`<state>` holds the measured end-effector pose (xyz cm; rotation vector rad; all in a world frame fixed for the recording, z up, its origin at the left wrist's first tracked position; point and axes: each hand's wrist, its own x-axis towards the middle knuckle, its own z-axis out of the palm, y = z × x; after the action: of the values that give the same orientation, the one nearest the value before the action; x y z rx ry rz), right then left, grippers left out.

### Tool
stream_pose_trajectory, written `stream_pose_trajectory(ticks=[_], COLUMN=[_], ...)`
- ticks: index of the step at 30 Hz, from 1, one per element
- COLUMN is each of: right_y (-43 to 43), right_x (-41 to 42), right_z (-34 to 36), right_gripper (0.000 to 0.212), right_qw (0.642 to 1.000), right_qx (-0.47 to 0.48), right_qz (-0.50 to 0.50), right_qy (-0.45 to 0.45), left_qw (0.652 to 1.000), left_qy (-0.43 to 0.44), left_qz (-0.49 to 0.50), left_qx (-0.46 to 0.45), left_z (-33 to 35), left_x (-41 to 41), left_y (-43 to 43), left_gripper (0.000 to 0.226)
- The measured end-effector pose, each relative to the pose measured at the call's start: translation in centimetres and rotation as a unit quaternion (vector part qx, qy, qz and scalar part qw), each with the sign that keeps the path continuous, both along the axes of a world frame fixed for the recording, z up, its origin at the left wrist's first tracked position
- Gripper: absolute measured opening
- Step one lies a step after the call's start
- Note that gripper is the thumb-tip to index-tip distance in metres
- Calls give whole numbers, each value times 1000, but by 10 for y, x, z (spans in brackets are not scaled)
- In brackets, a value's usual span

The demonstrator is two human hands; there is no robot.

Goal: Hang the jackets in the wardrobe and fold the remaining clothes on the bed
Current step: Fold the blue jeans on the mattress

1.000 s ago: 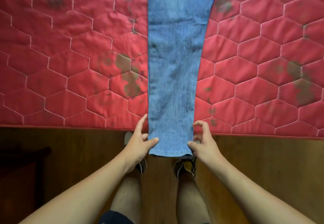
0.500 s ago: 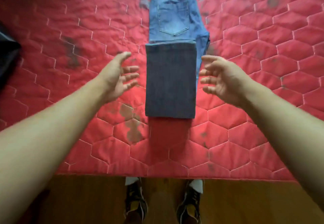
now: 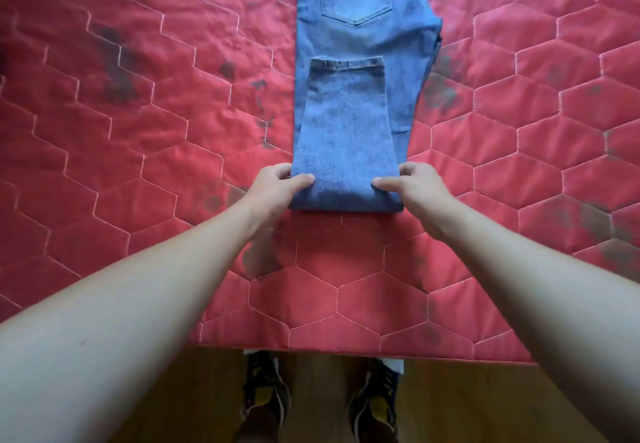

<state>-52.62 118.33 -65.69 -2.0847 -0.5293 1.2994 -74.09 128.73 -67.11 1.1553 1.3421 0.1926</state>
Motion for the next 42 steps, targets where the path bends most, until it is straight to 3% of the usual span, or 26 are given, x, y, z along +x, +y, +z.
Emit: stream_pose_trajectory(ticks=[4, 6, 9, 16, 20, 22, 27, 32, 36, 39, 42], right_y=[-9, -15, -20, -89, -160, -179, -150, -79, -55, -48, -7], right_x=[-14, -19, -16, -36, -61, -70, -64, -49, -44, -41, -17], right_z=[20, 28, 30, -5, -15, -14, -20, -28, -28, -11, 16], right_gripper=[29, 29, 14, 19, 20, 20, 29, 13, 6, 14, 13], right_qw=[986, 983, 991, 994, 975, 964, 977, 987, 990, 989, 991], right_qx=[79, 119, 116, -39, -145, -181, -113, -21, -11, -3, 61], right_qz=[53, 32, -22, 9, 29, 23, -17, -67, -73, -85, -74], right_qy=[-139, -136, -56, 100, 167, 191, 183, 145, 120, 119, 96], left_qw=[992, 985, 987, 992, 965, 958, 985, 992, 992, 991, 988], left_qy=[-90, -130, -119, -44, 8, 24, 15, -28, -44, -45, -100], left_qz=[-30, -15, -10, -44, -74, -91, -20, 72, 83, 88, 104], left_qx=[83, 112, 111, -113, -253, -271, -172, -101, -79, -90, -61], left_z=[24, 35, 39, 10, 5, 7, 5, 0, -1, 10, 32], left_x=[-1, 0, -4, -44, -87, -99, -79, -30, -10, -3, 17], left_y=[-12, -16, -21, -86, -148, -168, -147, -93, -67, -57, -11], left_gripper=[13, 14, 13, 28, 43, 40, 5, 8, 8, 4, 6])
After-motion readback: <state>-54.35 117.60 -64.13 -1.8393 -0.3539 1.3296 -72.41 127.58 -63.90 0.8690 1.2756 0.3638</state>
